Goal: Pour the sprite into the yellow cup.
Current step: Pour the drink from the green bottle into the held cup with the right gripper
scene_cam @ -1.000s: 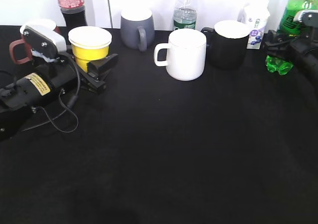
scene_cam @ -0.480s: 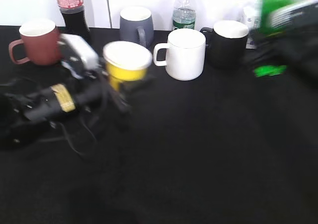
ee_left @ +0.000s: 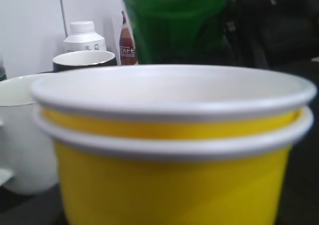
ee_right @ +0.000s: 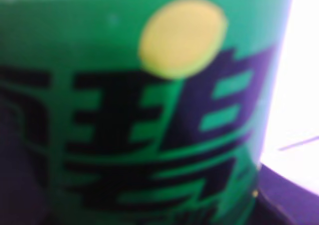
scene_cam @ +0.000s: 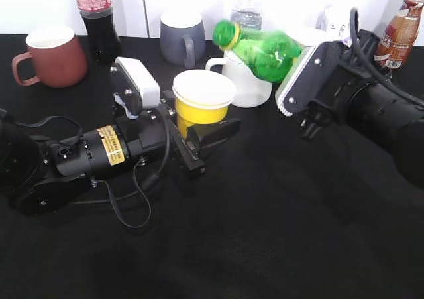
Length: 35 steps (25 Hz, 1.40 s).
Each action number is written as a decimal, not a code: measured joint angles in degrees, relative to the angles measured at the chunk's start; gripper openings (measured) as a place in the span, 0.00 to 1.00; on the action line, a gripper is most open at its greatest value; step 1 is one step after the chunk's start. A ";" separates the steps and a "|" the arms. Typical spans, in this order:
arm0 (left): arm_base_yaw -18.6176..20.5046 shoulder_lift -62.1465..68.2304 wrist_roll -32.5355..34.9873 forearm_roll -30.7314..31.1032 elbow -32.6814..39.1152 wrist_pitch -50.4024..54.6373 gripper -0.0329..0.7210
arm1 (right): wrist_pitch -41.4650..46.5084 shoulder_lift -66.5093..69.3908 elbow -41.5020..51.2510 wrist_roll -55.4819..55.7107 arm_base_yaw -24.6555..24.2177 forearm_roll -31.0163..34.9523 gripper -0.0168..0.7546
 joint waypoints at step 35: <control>0.00 0.00 2.64 -0.40 0.00 2.38 0.68 | -11.74 0.00 0.00 -32.73 0.00 3.95 0.62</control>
